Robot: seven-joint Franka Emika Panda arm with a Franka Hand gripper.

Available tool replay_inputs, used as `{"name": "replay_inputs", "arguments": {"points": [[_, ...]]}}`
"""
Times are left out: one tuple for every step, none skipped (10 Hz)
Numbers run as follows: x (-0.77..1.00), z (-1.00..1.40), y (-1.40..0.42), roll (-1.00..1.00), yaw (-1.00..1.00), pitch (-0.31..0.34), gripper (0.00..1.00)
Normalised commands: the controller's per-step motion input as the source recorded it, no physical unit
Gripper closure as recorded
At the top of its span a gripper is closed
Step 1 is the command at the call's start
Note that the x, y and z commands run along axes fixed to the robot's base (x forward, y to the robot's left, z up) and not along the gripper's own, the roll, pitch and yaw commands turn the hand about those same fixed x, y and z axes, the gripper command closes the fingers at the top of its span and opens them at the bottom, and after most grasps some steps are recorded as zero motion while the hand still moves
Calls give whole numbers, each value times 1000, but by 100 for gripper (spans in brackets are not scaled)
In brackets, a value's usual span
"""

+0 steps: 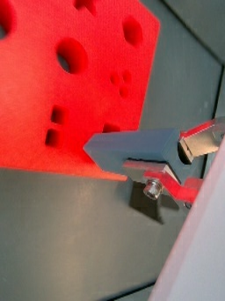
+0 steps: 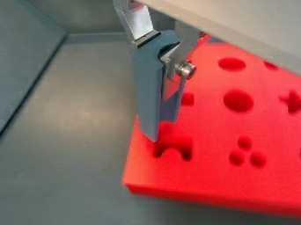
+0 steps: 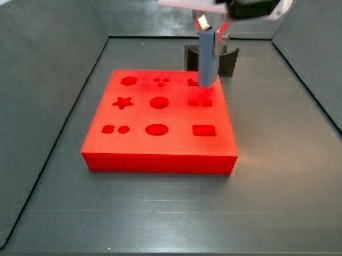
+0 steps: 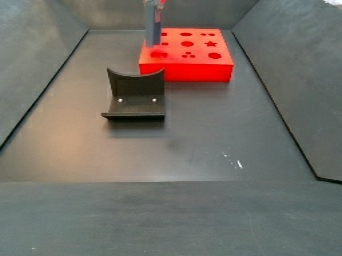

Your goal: Insert the arch object.

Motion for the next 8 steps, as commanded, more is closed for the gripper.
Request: {"name": "replay_inputs", "arguments": {"points": [[194, -209, 257, 0, -766, 116, 100], [120, -57, 206, 0, -803, 120, 100], [49, 0, 180, 0, -823, 124, 100], [0, 29, 134, 0, -851, 111, 100], [11, 49, 131, 0, -843, 103, 100], [31, 63, 77, -63, -823, 81, 100], [6, 60, 54, -77, -820, 73, 100], [0, 77, 6, -96, -849, 53, 100]]}}
